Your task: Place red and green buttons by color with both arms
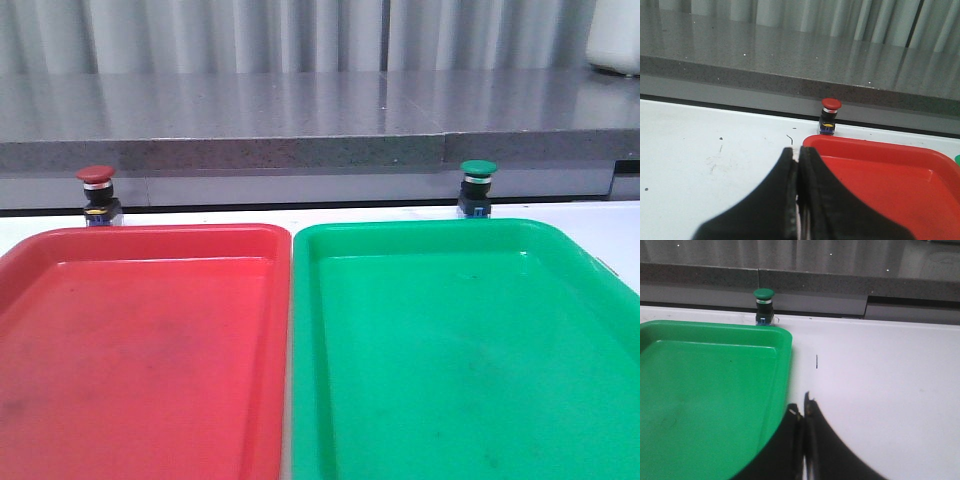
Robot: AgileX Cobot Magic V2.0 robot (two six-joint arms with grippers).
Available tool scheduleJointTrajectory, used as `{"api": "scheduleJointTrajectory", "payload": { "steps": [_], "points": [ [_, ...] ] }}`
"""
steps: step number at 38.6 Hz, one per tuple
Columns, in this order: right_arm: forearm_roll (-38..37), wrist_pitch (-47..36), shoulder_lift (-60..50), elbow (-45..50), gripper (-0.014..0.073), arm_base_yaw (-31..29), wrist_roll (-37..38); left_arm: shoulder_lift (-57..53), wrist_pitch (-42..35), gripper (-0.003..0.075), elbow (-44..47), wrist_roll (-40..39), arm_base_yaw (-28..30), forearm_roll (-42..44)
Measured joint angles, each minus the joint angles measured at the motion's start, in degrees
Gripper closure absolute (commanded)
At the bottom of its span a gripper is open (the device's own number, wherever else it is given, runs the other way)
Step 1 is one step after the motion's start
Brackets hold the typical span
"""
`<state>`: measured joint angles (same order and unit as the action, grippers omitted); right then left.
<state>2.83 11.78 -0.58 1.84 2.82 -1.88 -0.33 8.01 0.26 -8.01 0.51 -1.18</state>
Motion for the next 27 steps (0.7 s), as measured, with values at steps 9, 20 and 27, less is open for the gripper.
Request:
{"api": "scheduleJointTrajectory", "payload": {
  "steps": [9,20,27],
  "points": [
    [0.0,-5.58,0.0,-1.65,0.0713,0.0,0.21,0.0,-10.49,0.074,-0.45,0.0,0.0,0.13],
    [0.0,3.7,5.46,-22.18,0.0704,0.0,0.36,7.38,0.1,0.074,-18.74,0.0,0.0,3.68],
    [0.0,8.74,20.16,-31.05,0.0654,0.0,0.39,19.63,7.49,0.074,-27.08,0.0,0.0,4.01]
  ]
}}
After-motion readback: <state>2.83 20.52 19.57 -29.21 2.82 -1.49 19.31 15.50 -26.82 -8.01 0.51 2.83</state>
